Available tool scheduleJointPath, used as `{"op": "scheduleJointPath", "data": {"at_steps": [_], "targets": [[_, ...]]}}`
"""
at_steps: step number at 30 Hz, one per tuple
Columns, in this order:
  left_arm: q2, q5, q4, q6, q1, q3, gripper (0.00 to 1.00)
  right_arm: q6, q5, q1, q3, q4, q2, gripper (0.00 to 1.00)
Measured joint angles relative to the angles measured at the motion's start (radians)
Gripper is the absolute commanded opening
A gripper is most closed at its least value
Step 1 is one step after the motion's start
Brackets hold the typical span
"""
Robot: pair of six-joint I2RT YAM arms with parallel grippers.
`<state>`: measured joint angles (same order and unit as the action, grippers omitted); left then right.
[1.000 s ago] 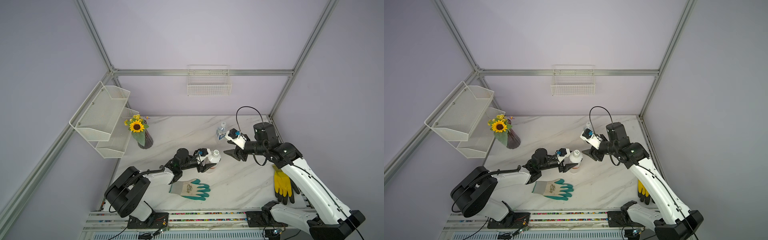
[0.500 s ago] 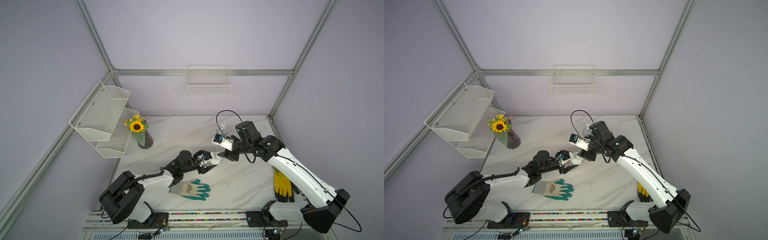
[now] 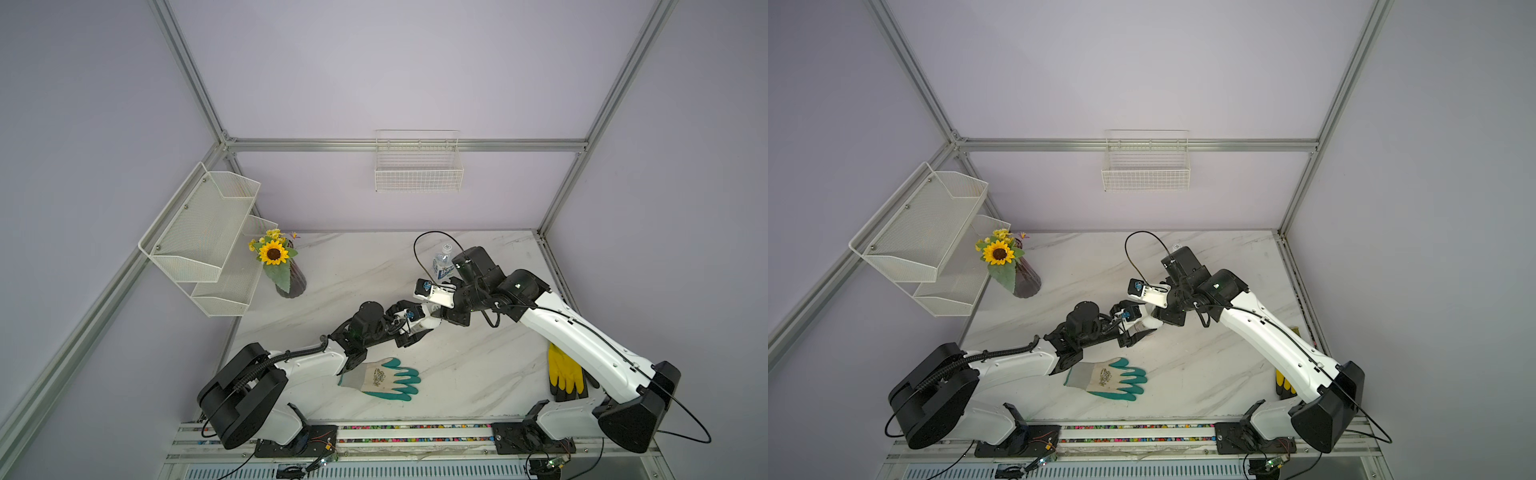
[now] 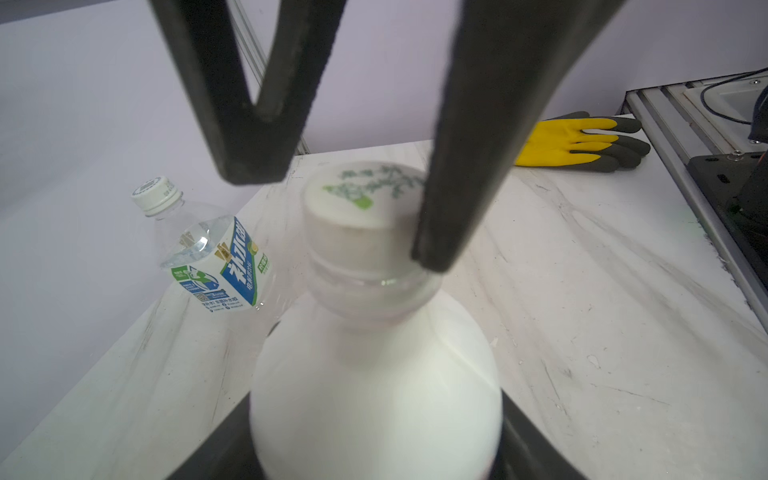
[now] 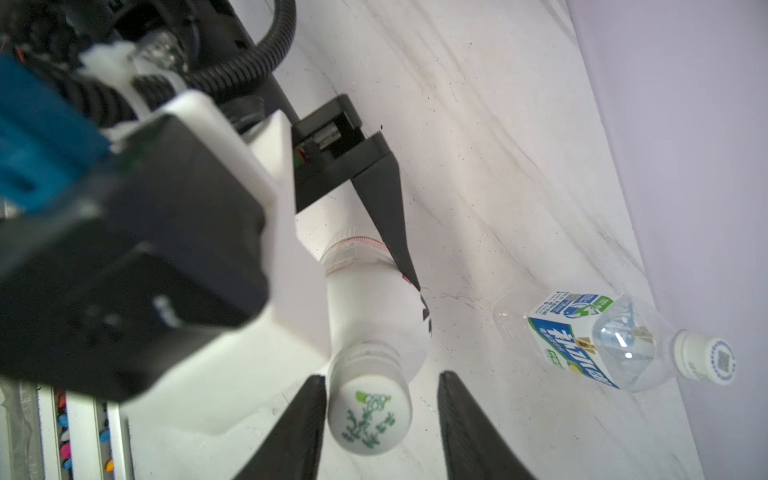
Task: Screw on the bottle caps
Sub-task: Screw the bottle cap onto the plastic bottle.
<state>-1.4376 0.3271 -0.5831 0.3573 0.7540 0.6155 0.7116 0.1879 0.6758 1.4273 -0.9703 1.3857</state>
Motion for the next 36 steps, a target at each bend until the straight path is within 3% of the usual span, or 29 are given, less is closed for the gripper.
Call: {"op": "scheduleJointPath", "data": {"at_steps": [9,16,19,22,26,29,33,36], "targets": [[0.000,-0.019,0.000,0.003,0.000,0.000,0.69,-0.021,-0.015,0.003,0.014,-0.019,0.026,0.34],[0.000,-0.040,-0.002,0.003,0.002,0.000,0.70,-0.130,-0.019,0.005,0.014,-0.013,0.027,0.17],[0.003,-0.090,-0.006,0.003,0.011,-0.004,0.70,-0.302,-0.066,0.005,0.018,0.006,0.042,0.11],[0.018,-0.195,-0.028,0.011,0.027,-0.030,0.69,-0.571,-0.105,0.017,0.066,0.005,0.097,0.09],[0.024,-0.350,-0.095,0.049,0.059,-0.075,0.70,-0.943,-0.087,0.014,0.088,0.019,0.138,0.14],[0.006,-0.447,-0.153,0.095,0.098,-0.098,0.69,-1.194,-0.050,0.003,0.017,0.082,0.101,0.17],[-0.053,-0.549,-0.248,0.166,0.156,-0.106,0.70,-1.444,0.004,-0.034,-0.090,0.147,0.033,0.20],[-0.086,-0.593,-0.302,0.199,0.175,-0.108,0.70,-1.549,0.038,-0.055,-0.135,0.179,0.006,0.32]]}}
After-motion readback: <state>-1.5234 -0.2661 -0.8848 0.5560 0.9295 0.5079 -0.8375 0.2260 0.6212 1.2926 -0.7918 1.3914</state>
